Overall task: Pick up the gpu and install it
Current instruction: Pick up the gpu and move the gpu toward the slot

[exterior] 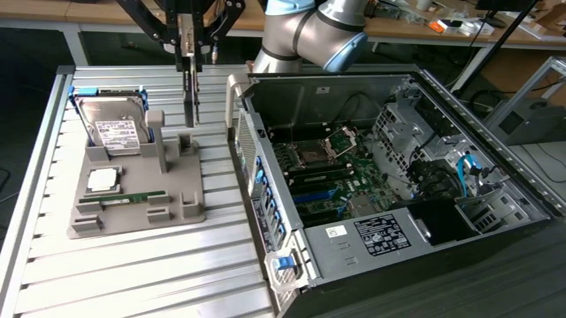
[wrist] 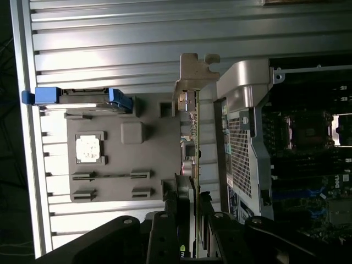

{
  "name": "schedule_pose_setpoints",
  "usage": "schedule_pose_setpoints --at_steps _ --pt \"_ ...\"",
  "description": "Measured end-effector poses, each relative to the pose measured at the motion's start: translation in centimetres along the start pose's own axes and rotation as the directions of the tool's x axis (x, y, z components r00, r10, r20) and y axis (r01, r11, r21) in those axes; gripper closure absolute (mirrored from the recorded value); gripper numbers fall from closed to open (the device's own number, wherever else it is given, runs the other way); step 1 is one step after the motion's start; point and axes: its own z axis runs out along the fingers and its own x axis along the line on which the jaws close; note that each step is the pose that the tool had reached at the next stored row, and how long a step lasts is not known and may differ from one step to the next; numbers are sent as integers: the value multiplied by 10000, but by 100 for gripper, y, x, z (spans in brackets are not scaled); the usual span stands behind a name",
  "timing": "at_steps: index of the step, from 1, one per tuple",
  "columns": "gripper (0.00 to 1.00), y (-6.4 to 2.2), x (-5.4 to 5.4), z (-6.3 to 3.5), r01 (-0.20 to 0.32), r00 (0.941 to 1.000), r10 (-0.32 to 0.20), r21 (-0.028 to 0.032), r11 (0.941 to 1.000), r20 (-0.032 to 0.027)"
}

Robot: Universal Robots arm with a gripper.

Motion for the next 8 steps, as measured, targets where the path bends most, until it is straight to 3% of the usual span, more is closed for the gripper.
schedule_pose_setpoints --at_steps 8 --pt "73 3 -67 2 -1 10000 1 0 10000 -1"
